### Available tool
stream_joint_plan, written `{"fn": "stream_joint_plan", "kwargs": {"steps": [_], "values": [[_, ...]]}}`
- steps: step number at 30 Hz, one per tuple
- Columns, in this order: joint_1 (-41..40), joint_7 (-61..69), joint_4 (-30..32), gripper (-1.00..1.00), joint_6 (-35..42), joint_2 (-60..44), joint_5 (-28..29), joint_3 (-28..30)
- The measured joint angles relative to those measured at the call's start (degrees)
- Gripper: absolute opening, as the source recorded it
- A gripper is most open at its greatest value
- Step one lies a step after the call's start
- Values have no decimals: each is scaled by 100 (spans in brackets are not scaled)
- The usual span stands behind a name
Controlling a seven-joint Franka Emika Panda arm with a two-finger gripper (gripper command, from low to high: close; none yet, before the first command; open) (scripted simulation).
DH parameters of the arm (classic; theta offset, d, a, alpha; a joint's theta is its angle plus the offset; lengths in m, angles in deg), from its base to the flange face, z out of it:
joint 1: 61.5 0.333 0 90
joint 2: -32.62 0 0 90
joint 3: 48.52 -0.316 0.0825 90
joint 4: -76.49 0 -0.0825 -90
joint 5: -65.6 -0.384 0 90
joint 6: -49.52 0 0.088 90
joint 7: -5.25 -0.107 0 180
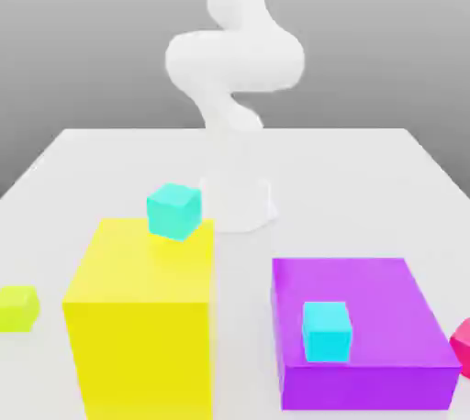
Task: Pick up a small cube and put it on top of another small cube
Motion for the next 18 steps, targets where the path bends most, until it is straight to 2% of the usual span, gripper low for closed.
{"fn": "stream_joint_plan", "kwargs": {"steps": [11,18], "values": [[-1538,-1918,362,0,-742,-1974,843,34],[-2216,-2898,596,0,-1232,-3190,1061,409]]}}
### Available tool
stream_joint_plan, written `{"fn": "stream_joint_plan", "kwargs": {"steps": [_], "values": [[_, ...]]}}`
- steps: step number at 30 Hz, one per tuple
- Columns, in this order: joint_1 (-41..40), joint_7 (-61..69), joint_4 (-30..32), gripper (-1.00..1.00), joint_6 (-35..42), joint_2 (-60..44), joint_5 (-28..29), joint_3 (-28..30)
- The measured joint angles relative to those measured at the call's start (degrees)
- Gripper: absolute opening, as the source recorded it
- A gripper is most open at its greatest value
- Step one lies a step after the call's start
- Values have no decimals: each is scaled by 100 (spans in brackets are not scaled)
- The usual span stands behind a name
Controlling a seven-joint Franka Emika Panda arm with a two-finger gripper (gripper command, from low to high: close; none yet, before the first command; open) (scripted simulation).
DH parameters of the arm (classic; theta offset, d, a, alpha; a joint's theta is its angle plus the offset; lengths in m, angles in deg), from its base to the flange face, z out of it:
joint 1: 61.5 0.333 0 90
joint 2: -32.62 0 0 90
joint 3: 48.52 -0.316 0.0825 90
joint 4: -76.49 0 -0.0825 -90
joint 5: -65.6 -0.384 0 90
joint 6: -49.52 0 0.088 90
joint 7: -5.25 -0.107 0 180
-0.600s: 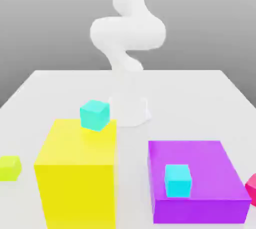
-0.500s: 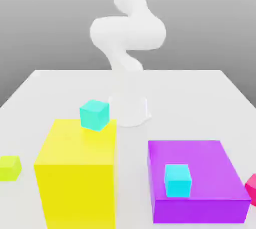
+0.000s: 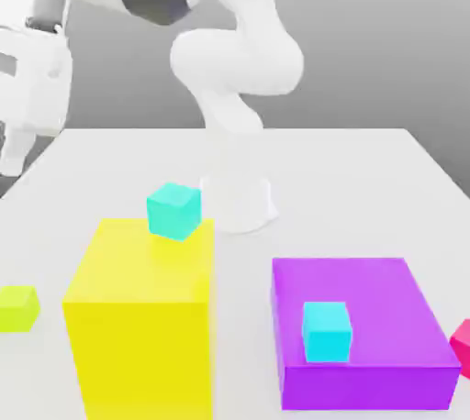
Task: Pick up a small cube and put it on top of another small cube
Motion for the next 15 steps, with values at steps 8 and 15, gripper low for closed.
{"fn": "stream_joint_plan", "kwargs": {"steps": [8,15], "values": [[-818,-543,296,0,-637,-1342,-559,387],[-1398,-360,435,0,-1302,-2526,-1726,282]]}}
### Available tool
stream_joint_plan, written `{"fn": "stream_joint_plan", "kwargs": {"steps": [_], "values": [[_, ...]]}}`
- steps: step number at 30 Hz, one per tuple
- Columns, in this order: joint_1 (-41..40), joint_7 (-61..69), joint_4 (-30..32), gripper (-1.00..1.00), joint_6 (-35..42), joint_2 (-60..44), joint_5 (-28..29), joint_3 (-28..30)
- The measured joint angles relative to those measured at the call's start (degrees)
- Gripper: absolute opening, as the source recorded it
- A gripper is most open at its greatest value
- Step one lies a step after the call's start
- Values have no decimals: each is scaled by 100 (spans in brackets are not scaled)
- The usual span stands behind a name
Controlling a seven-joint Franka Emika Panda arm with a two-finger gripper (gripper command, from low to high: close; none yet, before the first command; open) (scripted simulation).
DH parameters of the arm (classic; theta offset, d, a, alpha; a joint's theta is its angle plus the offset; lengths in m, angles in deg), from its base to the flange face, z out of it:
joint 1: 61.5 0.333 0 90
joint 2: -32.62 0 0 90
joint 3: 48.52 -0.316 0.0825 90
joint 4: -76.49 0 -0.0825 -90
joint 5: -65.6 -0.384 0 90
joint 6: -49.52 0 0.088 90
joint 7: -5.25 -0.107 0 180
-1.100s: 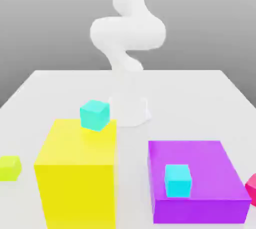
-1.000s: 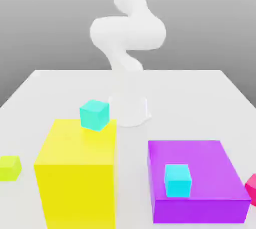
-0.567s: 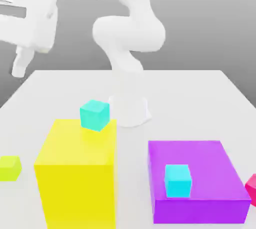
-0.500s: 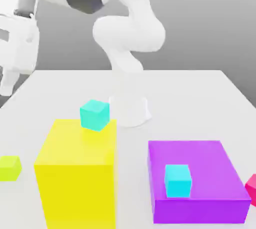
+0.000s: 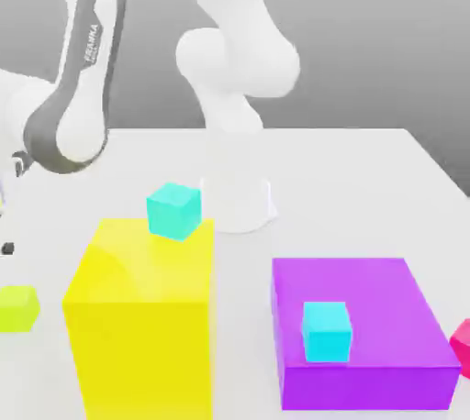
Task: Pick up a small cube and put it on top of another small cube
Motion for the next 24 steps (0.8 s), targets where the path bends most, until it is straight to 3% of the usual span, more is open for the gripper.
{"fn": "stream_joint_plan", "kwargs": {"steps": [3,4,11,16,24], "values": [[-144,110,-110,0,-489,-625,-178,-158],[-171,135,-136,-100,-600,-766,-208,-191],[-192,120,-135,-100,-611,-765,-189,-209],[-74,-45,22,-100,107,121,62,-55],[966,97,-1371,-100,405,-56,173,-1181]]}}
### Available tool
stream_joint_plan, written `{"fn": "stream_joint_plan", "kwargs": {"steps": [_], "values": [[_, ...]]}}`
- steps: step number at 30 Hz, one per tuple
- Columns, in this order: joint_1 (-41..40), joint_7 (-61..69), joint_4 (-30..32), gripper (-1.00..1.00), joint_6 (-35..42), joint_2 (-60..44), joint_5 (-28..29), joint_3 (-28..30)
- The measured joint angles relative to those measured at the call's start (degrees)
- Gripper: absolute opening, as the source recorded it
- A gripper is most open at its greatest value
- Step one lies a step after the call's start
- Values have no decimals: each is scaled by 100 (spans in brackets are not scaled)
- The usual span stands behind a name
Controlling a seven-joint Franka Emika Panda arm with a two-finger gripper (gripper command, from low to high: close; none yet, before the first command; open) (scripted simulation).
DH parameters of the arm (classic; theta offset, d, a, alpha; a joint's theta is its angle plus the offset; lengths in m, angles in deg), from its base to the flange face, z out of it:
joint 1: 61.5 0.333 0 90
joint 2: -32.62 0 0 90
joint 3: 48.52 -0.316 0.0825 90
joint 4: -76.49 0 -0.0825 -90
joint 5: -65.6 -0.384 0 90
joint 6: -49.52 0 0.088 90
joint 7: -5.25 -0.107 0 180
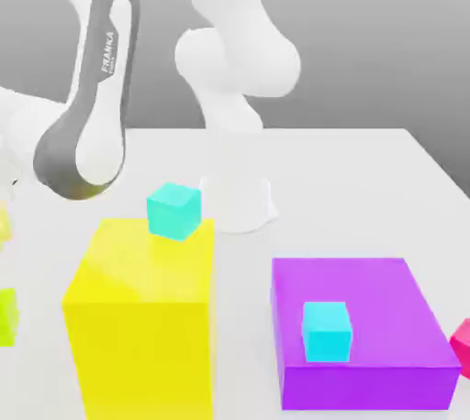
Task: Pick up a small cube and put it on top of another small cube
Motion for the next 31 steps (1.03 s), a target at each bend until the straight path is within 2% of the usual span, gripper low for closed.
{"fn": "stream_joint_plan", "kwargs": {"steps": [3,6,14,21,28,29,31], "values": [[474,-296,-372,-100,166,75,-1,-406],[961,-1247,-388,-100,481,392,26,-670],[1958,-4239,347,-100,1281,1412,53,-1074],[2475,-6708,1113,-100,1801,2146,-11,-1417],[2393,-7416,1482,-100,963,1517,393,-1454],[2405,-7448,1507,100,855,1430,431,-1451],[2411,-7448,1507,100,855,1430,431,-1451]]}}
